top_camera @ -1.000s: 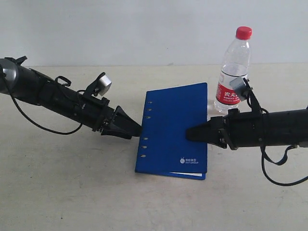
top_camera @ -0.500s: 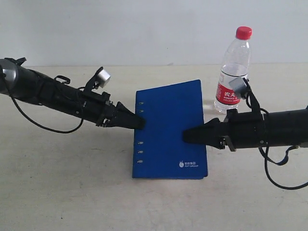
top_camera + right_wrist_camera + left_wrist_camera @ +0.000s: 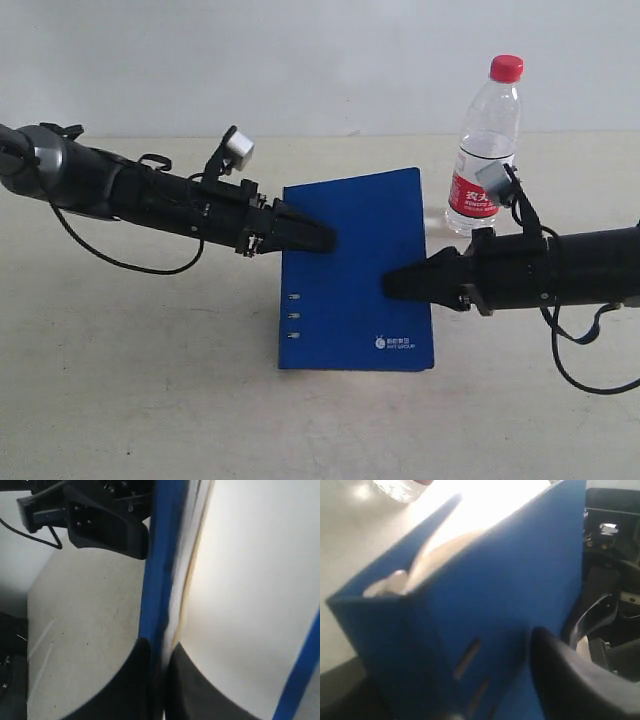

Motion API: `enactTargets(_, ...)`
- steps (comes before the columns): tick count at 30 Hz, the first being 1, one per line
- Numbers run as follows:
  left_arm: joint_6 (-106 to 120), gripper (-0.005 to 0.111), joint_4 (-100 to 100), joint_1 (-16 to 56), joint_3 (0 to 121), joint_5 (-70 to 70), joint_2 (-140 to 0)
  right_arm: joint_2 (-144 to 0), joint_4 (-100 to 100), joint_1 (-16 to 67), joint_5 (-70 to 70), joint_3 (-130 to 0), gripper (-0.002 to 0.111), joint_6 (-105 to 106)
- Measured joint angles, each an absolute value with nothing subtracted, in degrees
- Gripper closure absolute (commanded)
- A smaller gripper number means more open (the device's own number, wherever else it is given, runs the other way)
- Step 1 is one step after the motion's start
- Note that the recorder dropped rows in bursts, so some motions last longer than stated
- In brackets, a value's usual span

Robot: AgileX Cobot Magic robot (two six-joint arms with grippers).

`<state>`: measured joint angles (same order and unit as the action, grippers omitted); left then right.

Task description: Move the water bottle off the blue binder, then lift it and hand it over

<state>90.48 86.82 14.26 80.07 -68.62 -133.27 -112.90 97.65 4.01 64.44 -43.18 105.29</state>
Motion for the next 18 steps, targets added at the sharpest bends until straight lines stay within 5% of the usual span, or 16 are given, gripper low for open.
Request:
enactTargets(2, 91.6, 0.102, 87.1, 15.3, 80.1, -68.8, -133.3, -112.9, 97.4, 4.0, 60.9, -43.2, 0.108, 103.5)
enactTargets(3, 91.6, 0.102, 87.3, 15.7, 80.1, -69.0, -133.3, -112.9, 97.4, 3.9, 59.2, -43.1, 0.107, 102.3)
enactTargets(5, 91.6, 0.102, 87.3, 15.7, 80.1, -69.0, -133.3, -112.9, 97.4, 3.9, 58.6, -43.1, 0.087, 101.3)
enactTargets(8, 91.7, 0.102, 87.1, 15.1, 80.1, -70.7, -133.3, -112.9, 97.9, 3.9, 57.4, -43.1, 0.033, 100.5)
enactTargets(10, 91.7, 0.102, 86.9, 14.1, 80.1, -71.5, -133.3, -112.9, 97.9, 4.0, 60.1, -43.3, 0.022, 99.2)
enactTargets(14, 91.5, 0.102, 86.4, 9.8, 79.7, -71.3, -132.5, -112.9, 97.9, 4.0, 59.6, -43.4, 0.038, 95.9)
enactTargets(16, 91.5, 0.102, 85.8, 8.8, 79.0, -70.6, -130.6, -112.9, 97.8, 4.0, 59.3, -43.4, 0.061, 95.8)
enactTargets(18, 91.6, 0.102, 85.4, 8.4, 77.9, -69.1, -128.0, -112.9, 97.6, 4.0, 59.3, -43.4, 0.097, 95.8)
